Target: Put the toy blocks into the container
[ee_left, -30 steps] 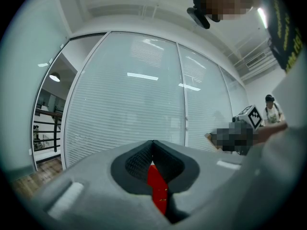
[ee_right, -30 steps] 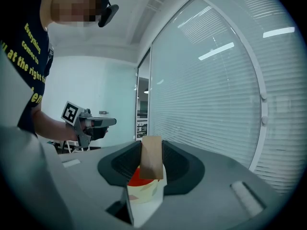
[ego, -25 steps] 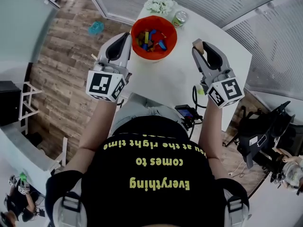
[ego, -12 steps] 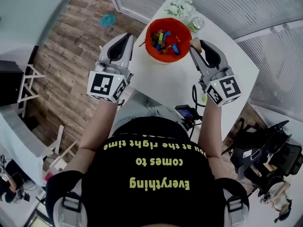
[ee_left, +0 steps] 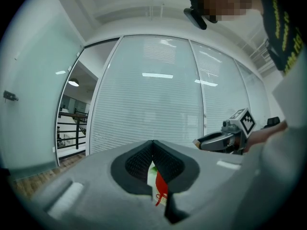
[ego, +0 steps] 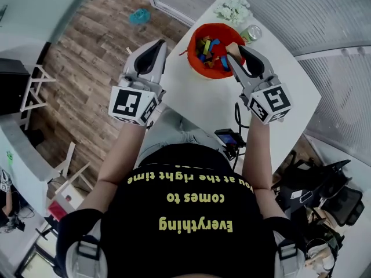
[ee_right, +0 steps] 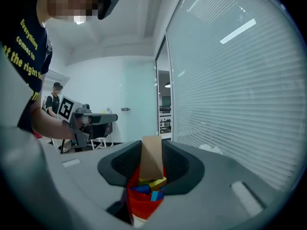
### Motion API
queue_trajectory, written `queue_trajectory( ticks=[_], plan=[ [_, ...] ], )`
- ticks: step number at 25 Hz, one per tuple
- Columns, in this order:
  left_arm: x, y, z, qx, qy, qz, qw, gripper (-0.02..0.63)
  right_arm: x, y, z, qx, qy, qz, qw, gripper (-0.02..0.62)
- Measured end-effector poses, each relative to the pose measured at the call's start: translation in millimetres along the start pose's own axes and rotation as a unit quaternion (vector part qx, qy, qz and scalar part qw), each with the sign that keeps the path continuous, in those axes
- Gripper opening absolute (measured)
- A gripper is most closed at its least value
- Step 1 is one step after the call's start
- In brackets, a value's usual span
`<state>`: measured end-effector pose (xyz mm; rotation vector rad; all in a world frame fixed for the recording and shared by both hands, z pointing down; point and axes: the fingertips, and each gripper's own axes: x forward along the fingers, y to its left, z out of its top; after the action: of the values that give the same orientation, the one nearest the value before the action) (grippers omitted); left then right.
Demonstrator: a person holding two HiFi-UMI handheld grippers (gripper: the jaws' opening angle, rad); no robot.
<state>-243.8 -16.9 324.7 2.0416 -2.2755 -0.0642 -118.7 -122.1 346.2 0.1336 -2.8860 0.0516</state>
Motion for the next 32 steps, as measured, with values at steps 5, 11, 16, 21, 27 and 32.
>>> queue_trajectory(
  ticks=[5,11,16,21,27,32],
  plan=[
    [-5,11,-4,-0.004,0.003,0.017,0.9998,-0.003,18,2,-18,0.012,0.022,0.018,1.000,0.144],
    [-6,19,-15,-0.010,0.012,0.029,0.9995,-0.003,32,6,-29,-0.016,0.059,0.026,0.998,0.146],
    [-5,20,-25,-0.016,0.018,0.031,0.9992,-0.003,39,13,-42,-0.063,0.107,0.036,0.992,0.150],
    [-3,20,-29,-0.019,0.019,0.031,0.9991,-0.003,40,24,-49,-0.120,0.126,0.046,0.984,0.152],
    [-1,17,-32,-0.022,0.020,0.030,0.9991,-0.003,38,26,-52,-0.146,0.131,0.048,0.979,0.111],
    [2,12,-33,-0.024,0.020,0.026,0.9992,-0.003,36,22,-54,-0.142,0.127,0.043,0.981,0.082]
  ],
)
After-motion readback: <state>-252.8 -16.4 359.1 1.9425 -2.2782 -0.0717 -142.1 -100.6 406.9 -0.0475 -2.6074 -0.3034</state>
